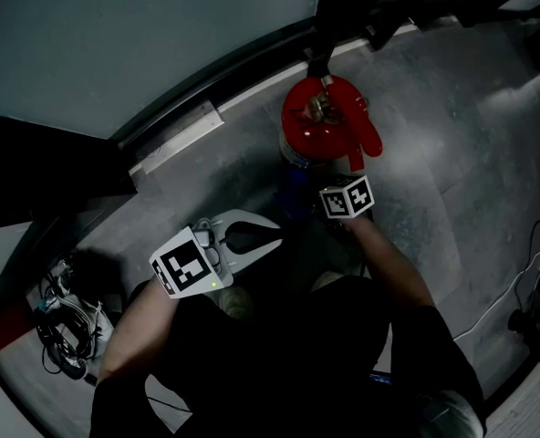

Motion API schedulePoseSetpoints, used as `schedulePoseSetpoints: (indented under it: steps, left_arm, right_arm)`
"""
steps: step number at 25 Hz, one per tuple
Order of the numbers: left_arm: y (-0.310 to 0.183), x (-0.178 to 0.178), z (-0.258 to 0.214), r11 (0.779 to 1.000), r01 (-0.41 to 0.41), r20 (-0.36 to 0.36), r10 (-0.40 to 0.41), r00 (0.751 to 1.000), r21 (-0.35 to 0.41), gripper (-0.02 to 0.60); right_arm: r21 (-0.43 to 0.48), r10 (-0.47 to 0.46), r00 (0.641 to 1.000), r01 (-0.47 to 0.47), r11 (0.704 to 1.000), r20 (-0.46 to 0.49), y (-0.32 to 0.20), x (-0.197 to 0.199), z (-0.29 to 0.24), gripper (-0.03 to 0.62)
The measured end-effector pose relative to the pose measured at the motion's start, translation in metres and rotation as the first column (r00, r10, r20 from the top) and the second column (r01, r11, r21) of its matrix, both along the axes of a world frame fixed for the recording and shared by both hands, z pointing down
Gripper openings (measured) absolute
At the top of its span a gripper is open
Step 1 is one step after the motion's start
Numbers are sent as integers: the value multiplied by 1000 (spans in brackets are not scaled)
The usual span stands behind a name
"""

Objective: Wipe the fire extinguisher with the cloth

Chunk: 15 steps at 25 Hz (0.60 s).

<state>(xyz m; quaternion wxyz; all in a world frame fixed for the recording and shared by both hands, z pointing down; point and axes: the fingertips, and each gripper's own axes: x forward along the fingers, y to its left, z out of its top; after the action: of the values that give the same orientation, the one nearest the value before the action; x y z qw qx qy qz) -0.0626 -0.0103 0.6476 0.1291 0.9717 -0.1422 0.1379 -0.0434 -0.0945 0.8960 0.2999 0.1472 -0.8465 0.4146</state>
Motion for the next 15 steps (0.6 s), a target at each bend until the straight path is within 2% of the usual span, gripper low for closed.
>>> schedulePoseSetpoints:
  steps: [2, 4, 8, 10, 12, 15]
  left_arm:
    - [-2, 2, 0, 1000, -12, -5, 12, 1000, 7, 23]
    - [-5, 5, 1, 999, -35, -9, 35, 999, 13, 23]
    - [-9, 18, 10, 995, -100, -1, 100, 995, 11, 23]
    - [-8, 29, 14, 990, -141, 2, 141, 990, 8, 23]
    - [-9, 39, 16, 985, -171, -3, 171, 985, 6, 23]
    - [-17, 52, 14, 983, -182, -32, 182, 983, 3, 28]
  right_arm:
    - [1, -9, 998, 9, 1000, 64, 7, 9, -26, 107]
    - [38, -2, 992, -3, 999, 129, 11, 24, -61, 107]
    - [151, 62, 966, -103, 983, 252, 9, 64, -142, 107]
    - [186, 126, 937, -194, 963, 327, -1, 81, -186, 107]
    - [201, 184, 893, -285, 937, 410, -14, 90, -230, 107]
    - [188, 232, 830, -369, 910, 507, -34, 91, -279, 107]
